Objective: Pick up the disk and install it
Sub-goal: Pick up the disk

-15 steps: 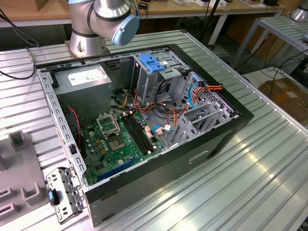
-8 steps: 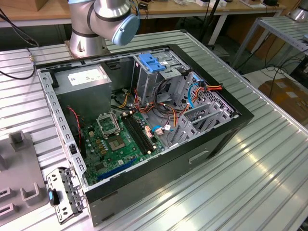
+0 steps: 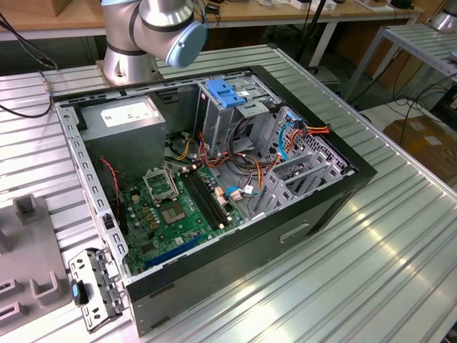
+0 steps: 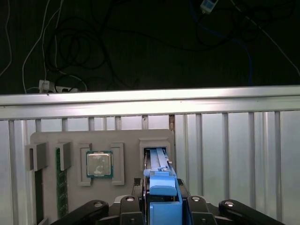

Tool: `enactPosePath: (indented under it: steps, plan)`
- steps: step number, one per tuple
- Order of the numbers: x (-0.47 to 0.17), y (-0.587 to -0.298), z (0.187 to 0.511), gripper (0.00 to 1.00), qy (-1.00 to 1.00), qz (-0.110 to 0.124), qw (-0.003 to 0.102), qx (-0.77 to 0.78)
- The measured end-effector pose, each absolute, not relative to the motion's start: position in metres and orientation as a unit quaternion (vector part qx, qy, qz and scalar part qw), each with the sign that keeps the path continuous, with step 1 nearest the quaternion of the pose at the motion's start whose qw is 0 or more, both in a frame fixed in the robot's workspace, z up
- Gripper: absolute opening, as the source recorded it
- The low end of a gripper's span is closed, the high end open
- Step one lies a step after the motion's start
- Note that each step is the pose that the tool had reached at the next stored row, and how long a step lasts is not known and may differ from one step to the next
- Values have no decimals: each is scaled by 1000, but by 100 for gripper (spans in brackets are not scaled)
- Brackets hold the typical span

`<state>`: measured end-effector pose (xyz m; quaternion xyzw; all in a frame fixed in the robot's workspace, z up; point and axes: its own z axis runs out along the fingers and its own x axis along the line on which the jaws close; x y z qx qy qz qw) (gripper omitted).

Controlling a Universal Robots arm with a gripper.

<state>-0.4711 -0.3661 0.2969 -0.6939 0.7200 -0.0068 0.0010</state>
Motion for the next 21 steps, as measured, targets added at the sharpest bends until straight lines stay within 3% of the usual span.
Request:
enactPosePath:
  steps: [21]
  plan:
    - [-471,-366,314,37,720,-10,-2,-694]
